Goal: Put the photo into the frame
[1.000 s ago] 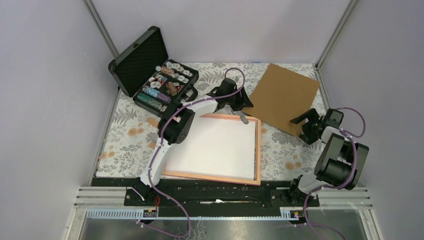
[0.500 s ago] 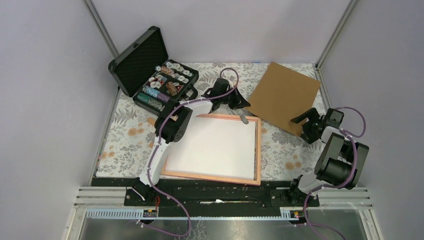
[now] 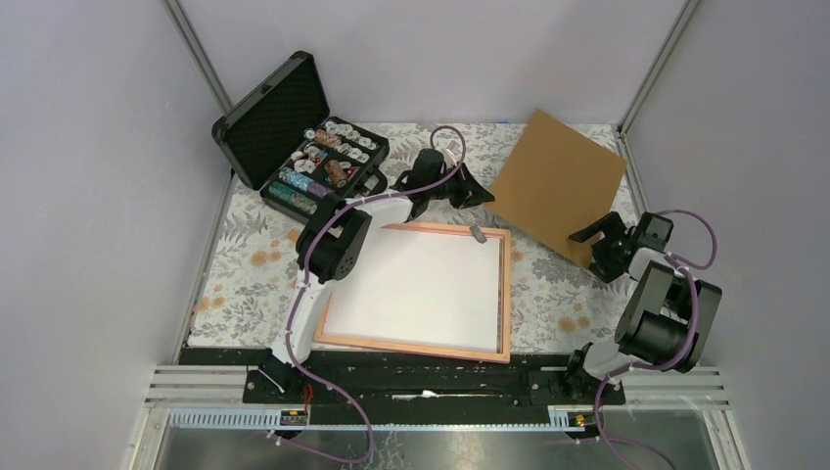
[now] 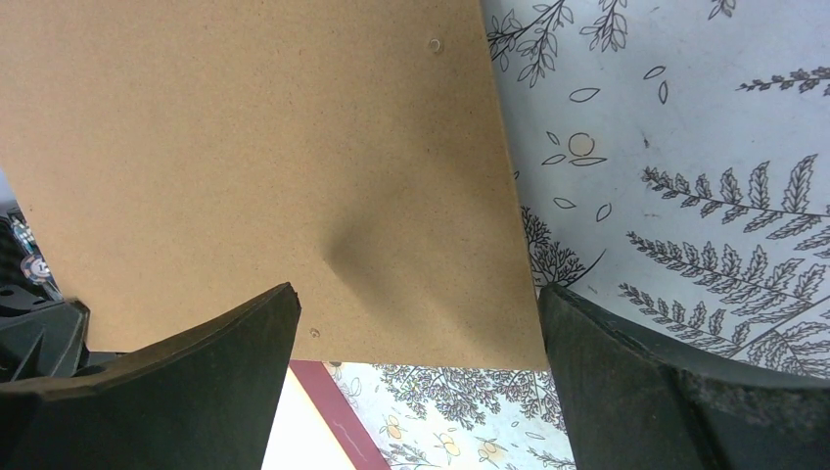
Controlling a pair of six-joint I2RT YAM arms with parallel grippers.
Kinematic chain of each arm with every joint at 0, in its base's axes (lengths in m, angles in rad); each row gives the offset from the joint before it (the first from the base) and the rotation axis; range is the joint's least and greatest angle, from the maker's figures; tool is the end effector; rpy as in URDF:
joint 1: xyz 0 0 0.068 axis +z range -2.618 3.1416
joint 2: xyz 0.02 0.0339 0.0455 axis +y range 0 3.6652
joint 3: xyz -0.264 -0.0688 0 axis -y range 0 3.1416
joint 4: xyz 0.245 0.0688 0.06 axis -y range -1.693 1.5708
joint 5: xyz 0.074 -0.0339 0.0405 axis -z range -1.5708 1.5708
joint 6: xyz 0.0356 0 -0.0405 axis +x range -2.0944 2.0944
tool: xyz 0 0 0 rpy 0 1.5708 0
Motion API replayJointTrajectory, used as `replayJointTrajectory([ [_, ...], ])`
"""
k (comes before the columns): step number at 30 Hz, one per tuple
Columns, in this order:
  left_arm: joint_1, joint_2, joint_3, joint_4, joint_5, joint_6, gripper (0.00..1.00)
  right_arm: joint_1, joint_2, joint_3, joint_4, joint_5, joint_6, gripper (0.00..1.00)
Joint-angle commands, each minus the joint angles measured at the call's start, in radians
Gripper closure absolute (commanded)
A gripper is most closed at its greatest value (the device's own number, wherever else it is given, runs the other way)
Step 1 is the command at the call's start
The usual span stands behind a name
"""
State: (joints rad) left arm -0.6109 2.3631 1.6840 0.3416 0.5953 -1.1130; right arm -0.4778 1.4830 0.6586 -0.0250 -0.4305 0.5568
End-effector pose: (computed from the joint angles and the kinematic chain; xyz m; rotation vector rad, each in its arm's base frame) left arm 0.4259 -0.3226 0.1574 -0.0834 2.2561 -1.6276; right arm 0.2532 -0.1144 0.1575 1.0077 2.1684 0.5561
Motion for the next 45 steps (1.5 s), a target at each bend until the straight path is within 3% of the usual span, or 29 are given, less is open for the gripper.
replayJointTrajectory([
  [1, -0.022, -0.039, 0.024, 0.056, 0.055, 0.004, 0.87, 0.013, -0.028, -0.004, -0.010, -0.003, -0.010, 0.00],
  [7, -0.036, -0.036, 0.068, 0.002, 0.049, 0.043, 0.77, 0.016, -0.037, -0.005, -0.013, -0.002, -0.016, 0.00],
  [10, -0.042, -0.026, 0.083, -0.004, 0.052, 0.042, 0.77, 0.015, -0.037, -0.005, -0.012, -0.002, -0.017, 0.00],
  [16, -0.054, -0.028, 0.110, -0.009, 0.063, 0.048, 1.00, 0.016, -0.047, -0.010, -0.019, 0.008, -0.021, 0.00],
  [18, -0.055, -0.057, 0.094, -0.023, 0.054, 0.077, 1.00, 0.015, -0.058, -0.003, -0.032, 0.021, -0.026, 0.00],
  [25, -0.043, -0.301, -0.077, -0.133, -0.074, 0.300, 1.00, 0.036, -0.125, 0.007, -0.060, 0.077, -0.039, 0.00],
  [36, -0.019, -0.583, -0.203, -0.154, -0.074, 0.345, 1.00, 0.179, -0.124, 0.067, -0.098, 0.114, -0.072, 0.00],
  [45, 0.018, -0.884, -0.323, -0.316, -0.243, 0.407, 1.00, 0.326, -0.213, 0.117, -0.139, 0.066, -0.147, 0.00],
])
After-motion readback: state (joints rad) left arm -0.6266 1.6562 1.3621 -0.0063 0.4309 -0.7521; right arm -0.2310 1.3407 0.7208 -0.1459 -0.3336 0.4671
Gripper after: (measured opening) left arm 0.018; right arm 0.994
